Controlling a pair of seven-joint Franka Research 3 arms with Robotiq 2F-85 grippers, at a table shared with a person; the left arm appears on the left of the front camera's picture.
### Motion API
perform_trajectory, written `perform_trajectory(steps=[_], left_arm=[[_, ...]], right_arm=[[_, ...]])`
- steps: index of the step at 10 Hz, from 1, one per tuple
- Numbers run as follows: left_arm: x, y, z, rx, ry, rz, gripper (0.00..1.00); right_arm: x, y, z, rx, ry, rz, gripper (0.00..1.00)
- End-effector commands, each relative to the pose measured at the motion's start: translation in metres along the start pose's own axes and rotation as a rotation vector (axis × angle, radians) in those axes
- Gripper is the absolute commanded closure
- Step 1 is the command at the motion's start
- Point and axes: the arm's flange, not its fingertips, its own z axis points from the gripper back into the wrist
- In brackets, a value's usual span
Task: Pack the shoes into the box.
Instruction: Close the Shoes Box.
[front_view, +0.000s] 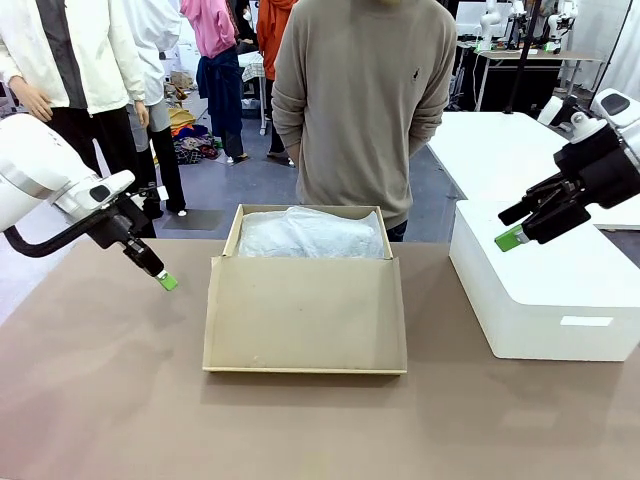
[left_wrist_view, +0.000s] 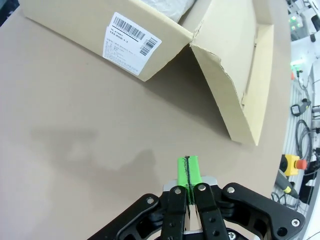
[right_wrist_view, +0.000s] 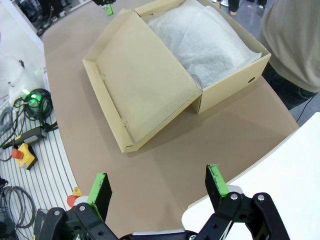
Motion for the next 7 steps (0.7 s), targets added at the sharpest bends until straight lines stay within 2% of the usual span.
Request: perform_trajectory(steps=[1,7], left_arm=[[-0.001,0.001,0.002,0.002,0.005,-0.002,1.0],[0.001,0.007,-0.04,-0.006,-0.043,-0.022,1.0]], right_arm=[[0.0,-0.003,-0.001,0.012,-0.031,0.021,0.0],[0.0,-0.003,-0.001,0.012,-0.031,0.021,0.0]])
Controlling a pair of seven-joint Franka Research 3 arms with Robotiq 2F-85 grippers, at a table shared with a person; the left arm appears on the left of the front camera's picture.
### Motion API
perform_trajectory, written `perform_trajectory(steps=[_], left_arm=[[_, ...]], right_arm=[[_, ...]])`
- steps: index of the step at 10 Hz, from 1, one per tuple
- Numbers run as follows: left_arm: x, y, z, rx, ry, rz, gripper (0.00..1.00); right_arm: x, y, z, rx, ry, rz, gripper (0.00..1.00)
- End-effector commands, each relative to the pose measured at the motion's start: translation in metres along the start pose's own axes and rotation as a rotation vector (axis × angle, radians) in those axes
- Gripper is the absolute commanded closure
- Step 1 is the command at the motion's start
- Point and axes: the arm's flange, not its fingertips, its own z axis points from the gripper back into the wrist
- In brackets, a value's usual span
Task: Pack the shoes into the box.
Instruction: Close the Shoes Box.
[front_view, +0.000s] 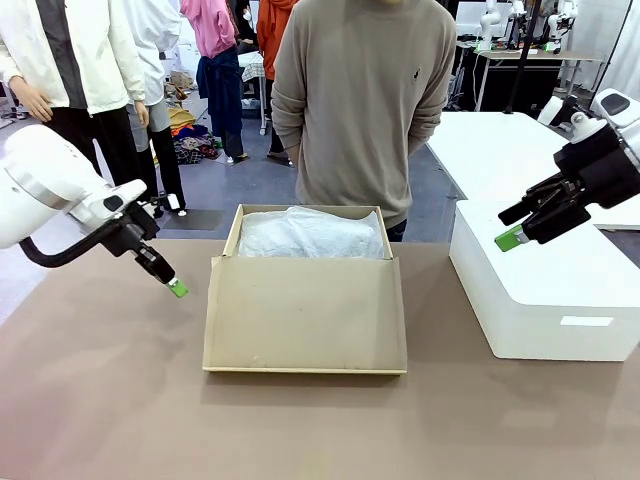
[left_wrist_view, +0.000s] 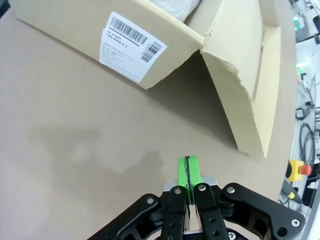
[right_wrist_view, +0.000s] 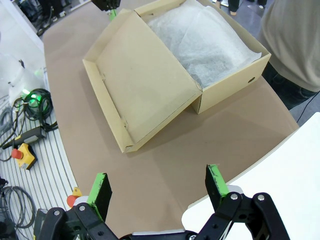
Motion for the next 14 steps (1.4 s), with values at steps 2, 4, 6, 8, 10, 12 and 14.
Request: perform_trajectory(steps=[2,4,6,8,10,12,14], left_arm=[[-0.001,0.002,-0.018,-0.018,-0.056,-0.033,1.0],[-0.001,0.002,-0.03,-0.038,-0.07,-0.021,1.0],[0.001,0.004,-0.036,-0.053,-0.085,-0.013,1.0],[0.001,0.007,-0.041,-0.065,-0.11,0.006,1.0],[0.001,0.008,-0.045,-0.077,-0.129,0.007,1.0],[0.002,0.008,-0.05,-0.096,-0.146,0.013,1.0],[0.001,0.007,-0.056,-0.128,-0.157,0.022,1.0]], right_arm=[[0.0,-0.003,-0.001,0.012,-0.031,0.021,0.0],[0.0,-0.003,-0.001,0.012,-0.031,0.021,0.0],[0.0,-0.003,-0.001,0.012,-0.031,0.021,0.0],[0.0,-0.003,-0.001,0.012,-0.031,0.021,0.0],[0.0,-0.003,-0.001,0.012,-0.031,0.021,0.0],[0.0,-0.003,-0.001,0.012,-0.031,0.021,0.0],[0.0,-0.003,-0.001,0.012,-0.031,0.021,0.0]])
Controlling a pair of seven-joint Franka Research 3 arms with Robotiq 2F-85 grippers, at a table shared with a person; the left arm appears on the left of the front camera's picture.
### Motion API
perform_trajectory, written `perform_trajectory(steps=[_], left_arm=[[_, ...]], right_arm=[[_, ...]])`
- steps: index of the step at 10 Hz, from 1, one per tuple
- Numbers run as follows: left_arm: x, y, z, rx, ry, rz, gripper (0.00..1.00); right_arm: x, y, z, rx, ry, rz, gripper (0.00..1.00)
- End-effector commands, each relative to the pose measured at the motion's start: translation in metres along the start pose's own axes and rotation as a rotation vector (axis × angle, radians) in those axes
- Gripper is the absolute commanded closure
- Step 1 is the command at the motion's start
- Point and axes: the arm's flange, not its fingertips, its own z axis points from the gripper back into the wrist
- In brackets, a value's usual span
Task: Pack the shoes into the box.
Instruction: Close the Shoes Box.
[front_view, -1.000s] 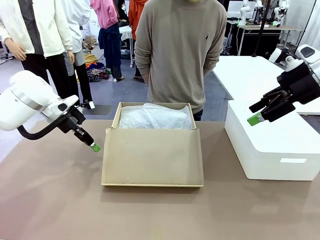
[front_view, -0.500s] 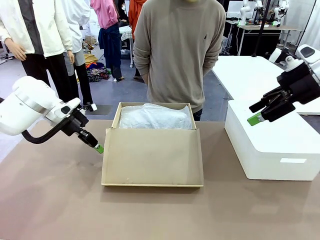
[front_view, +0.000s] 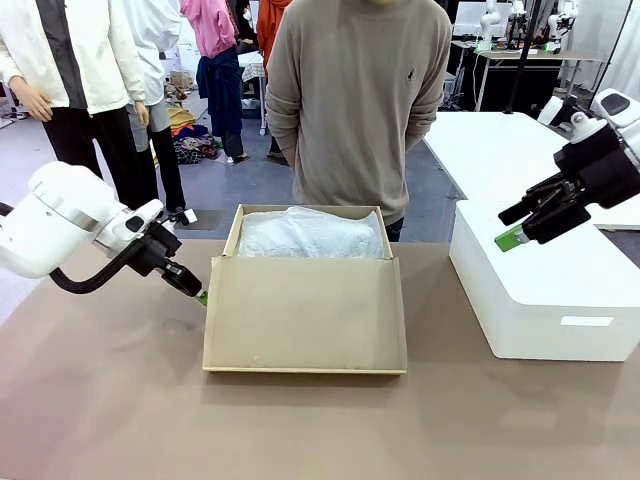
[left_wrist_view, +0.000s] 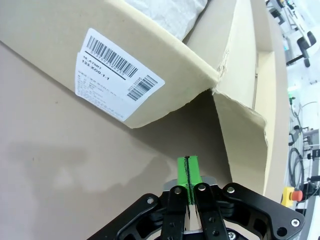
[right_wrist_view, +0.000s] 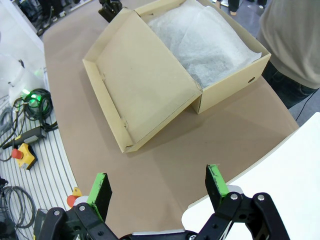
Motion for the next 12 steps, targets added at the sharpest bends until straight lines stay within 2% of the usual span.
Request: perform_trajectory(steps=[1,4,6,12], left_arm=[[-0.003,0.0,-0.008,-0.039,-0.033,-0.014,1.0],[-0.005,0.001,-0.013,-0.049,-0.063,-0.011,1.0],[-0.008,0.002,-0.019,-0.119,-0.071,0.011,1.0],[-0.013,0.003,-0.024,-0.221,-0.08,0.058,1.0]], right_arm=[[0.0,-0.003,-0.001,0.012,-0.031,0.021,0.0],[0.0,-0.003,-0.001,0.012,-0.031,0.021,0.0],[0.0,-0.003,-0.001,0.012,-0.031,0.021,0.0],[0.0,-0.003,-0.001,0.012,-0.031,0.021,0.0]])
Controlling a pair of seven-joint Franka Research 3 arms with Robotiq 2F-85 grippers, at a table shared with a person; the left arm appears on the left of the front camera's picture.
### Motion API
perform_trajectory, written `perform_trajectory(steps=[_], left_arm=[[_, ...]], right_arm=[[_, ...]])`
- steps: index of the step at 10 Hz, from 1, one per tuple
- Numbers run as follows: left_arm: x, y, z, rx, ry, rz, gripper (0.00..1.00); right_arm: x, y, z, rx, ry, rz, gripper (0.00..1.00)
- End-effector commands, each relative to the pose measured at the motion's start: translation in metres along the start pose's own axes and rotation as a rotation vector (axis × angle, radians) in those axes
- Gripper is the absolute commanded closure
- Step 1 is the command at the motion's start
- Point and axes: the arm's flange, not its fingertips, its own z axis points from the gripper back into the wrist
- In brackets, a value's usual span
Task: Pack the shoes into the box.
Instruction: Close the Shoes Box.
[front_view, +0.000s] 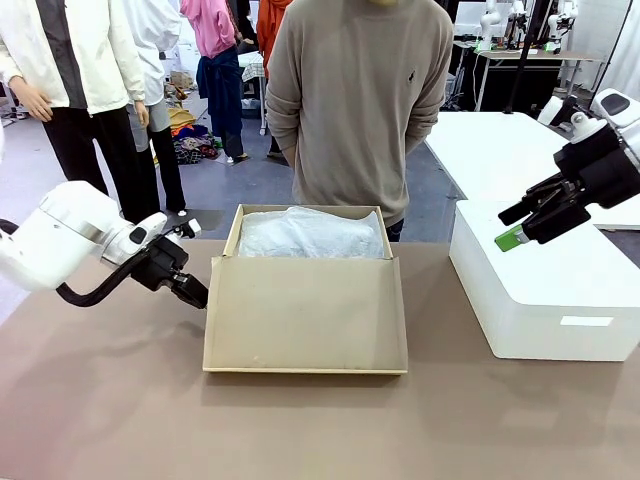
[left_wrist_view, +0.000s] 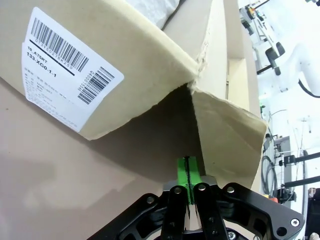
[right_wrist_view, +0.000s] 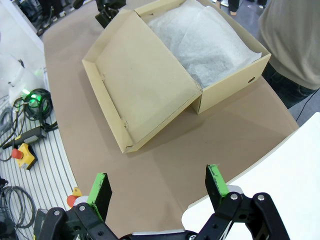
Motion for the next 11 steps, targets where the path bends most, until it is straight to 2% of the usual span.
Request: perform_trajectory(steps=[1,6,11], left_arm=[[0.002,0.001,0.002,-0.054,-0.039,0.002,1.0],[0.002,0.006,-0.003,-0.187,-0.101,0.047,1.0],[0.017,0.001,-0.002,-0.231,-0.219,0.057,1.0]], right_arm=[[0.0,-0.003,-0.001,0.012,-0.031,0.021,0.0],[0.0,-0.003,-0.001,0.012,-0.031,0.021,0.0],[0.0,-0.003,-0.001,0.012,-0.031,0.021,0.0]])
